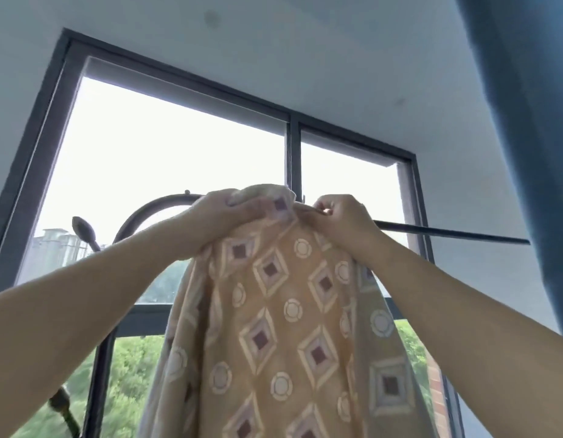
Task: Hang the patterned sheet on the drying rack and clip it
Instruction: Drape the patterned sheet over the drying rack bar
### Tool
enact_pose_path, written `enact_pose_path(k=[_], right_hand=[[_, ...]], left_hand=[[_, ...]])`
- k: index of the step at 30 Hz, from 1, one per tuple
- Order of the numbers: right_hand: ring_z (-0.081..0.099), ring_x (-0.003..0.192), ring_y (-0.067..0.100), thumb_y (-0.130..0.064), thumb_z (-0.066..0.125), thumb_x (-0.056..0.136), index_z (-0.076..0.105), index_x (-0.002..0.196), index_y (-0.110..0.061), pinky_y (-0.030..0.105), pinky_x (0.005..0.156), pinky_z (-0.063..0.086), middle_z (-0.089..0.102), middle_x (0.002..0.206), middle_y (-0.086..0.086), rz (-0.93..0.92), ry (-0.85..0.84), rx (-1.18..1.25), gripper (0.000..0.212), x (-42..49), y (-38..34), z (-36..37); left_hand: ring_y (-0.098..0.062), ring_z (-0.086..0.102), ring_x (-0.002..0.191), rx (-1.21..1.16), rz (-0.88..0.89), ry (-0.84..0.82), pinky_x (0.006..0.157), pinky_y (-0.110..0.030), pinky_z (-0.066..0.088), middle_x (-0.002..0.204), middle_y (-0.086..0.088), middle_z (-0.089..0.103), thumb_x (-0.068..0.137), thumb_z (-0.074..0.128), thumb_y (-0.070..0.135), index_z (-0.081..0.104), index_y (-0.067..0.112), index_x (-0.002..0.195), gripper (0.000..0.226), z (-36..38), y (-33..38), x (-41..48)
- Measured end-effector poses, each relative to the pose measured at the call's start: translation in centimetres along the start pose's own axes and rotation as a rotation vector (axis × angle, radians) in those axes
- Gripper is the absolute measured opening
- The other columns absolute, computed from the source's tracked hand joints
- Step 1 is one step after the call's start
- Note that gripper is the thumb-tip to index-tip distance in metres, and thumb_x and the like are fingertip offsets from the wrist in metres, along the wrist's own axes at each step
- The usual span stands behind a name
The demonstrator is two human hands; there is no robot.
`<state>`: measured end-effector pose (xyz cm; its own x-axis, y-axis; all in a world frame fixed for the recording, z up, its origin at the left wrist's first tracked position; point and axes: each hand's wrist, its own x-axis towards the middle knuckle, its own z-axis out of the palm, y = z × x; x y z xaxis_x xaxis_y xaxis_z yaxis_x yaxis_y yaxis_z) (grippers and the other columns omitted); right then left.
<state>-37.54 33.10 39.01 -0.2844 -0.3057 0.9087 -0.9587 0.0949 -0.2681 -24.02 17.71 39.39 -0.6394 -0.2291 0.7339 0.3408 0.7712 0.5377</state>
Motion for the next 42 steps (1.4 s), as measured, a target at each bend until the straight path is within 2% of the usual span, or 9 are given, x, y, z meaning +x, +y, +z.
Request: enact_pose_path(k=[2, 6, 10, 15, 27, 31, 35, 38, 42], right_hand=[[0.043, 0.051, 0.006, -0.029, 0.067, 0.084, 0.062, 0.066, -0.011, 0.016, 0.048, 0.035, 0.050, 0.056, -0.003, -0.006, -0.003, 0.033, 0.026, 0.2, -0.9, 0.8], [0.048, 0.053, 0.005, -0.033, 0.073, 0.079, 0.060, 0.069, -0.018, 0.020, 0.052, 0.038, 0.053, 0.059, -0.006, 0.049, -0.010, 0.210, 0.022, 0.4, -1.4, 0.8], [0.069, 0.077, 0.021, -0.032, 0.078, 0.073, 0.063, 0.095, -0.016, 0.033, 0.070, 0.057, 0.072, 0.087, 0.005, 0.226, -0.415, 0.311, 0.031, -0.1, -0.4, 0.0], [0.050, 0.066, 0.012, -0.027, 0.072, 0.080, 0.064, 0.083, -0.017, 0.021, 0.059, 0.042, 0.059, 0.075, -0.002, 0.428, -0.754, -0.048, 0.013, -0.3, 2.6, -0.8], [0.049, 0.064, 0.018, -0.026, 0.042, 0.093, 0.053, 0.086, -0.017, 0.026, 0.054, 0.031, 0.050, 0.070, -0.004, 0.208, 0.414, -0.222, 0.015, 4.0, 0.9, -2.6], [0.051, 0.078, 0.019, -0.027, 0.042, 0.094, 0.051, 0.093, -0.017, 0.030, 0.062, 0.038, 0.048, 0.090, -0.001, -0.130, 0.208, -0.496, 0.013, 2.3, 2.6, -1.7], [0.055, 0.073, 0.024, -0.021, 0.037, 0.095, 0.047, 0.080, -0.014, 0.031, 0.068, 0.040, 0.055, 0.080, 0.002, 0.049, 0.259, -0.676, 0.019, 0.8, 5.3, -2.1], [0.053, 0.088, 0.026, -0.021, 0.033, 0.096, 0.048, 0.079, -0.016, 0.038, 0.081, 0.037, 0.053, 0.071, -0.003, 0.198, 0.351, -0.579, 0.023, 1.1, 4.4, -1.7], [0.050, 0.078, 0.019, -0.023, 0.034, 0.096, 0.043, 0.071, -0.022, 0.030, 0.066, 0.037, 0.051, 0.073, -0.003, 0.163, 0.320, -0.328, 0.026, 2.4, 1.5, -0.9]], left_hand=[[-0.024, 0.069, 0.082, 0.103, -0.052, -0.188, 0.077, -0.034, 0.057, 0.090, -0.007, 0.072, 0.063, 0.076, 0.054, 0.068, 0.013, 0.100, 0.055, 1.8, 0.7, -0.6], [-0.026, 0.066, 0.074, -0.057, -0.161, -0.007, 0.075, -0.036, 0.057, 0.083, -0.015, 0.070, 0.067, 0.080, 0.008, 0.070, 0.000, 0.086, 0.022, 2.7, 0.5, 0.4], [-0.030, 0.063, 0.078, -0.094, -0.106, 0.230, 0.085, -0.055, 0.052, 0.088, -0.024, 0.068, 0.053, 0.075, 0.013, 0.069, -0.005, 0.086, 0.039, 0.3, 0.5, 2.1], [-0.031, 0.067, 0.079, -0.013, -0.037, 0.477, 0.083, -0.048, 0.055, 0.083, -0.014, 0.068, 0.065, 0.073, 0.014, 0.068, 0.002, 0.079, 0.019, -3.3, 1.6, 4.4], [-0.025, 0.050, 0.065, 0.281, -0.069, 0.602, 0.049, -0.025, 0.034, 0.062, -0.004, 0.052, 0.084, 0.060, 0.020, 0.059, 0.011, 0.076, 0.012, -4.6, 0.6, 5.1], [-0.028, 0.054, 0.077, 0.220, -0.070, 0.699, 0.065, -0.032, 0.041, 0.081, -0.012, 0.060, 0.086, 0.057, 0.019, 0.062, 0.010, 0.090, 0.010, -6.2, -0.5, 4.4], [-0.027, 0.060, 0.075, 0.109, -0.062, 0.693, 0.069, -0.032, 0.046, 0.078, -0.013, 0.063, 0.085, 0.055, 0.013, 0.062, 0.006, 0.087, 0.010, -7.1, -1.4, 3.6], [-0.021, 0.055, 0.045, -0.042, -0.087, 0.569, 0.049, -0.023, 0.045, 0.043, -0.001, 0.058, 0.083, 0.054, 0.004, 0.057, 0.007, 0.071, 0.012, -6.0, -1.4, 2.9], [-0.025, 0.070, 0.069, -0.256, -0.066, 0.167, 0.061, -0.029, 0.056, 0.083, -0.015, 0.069, 0.074, 0.077, 0.023, 0.063, 0.007, 0.098, 0.032, -3.7, -0.7, 1.4]])
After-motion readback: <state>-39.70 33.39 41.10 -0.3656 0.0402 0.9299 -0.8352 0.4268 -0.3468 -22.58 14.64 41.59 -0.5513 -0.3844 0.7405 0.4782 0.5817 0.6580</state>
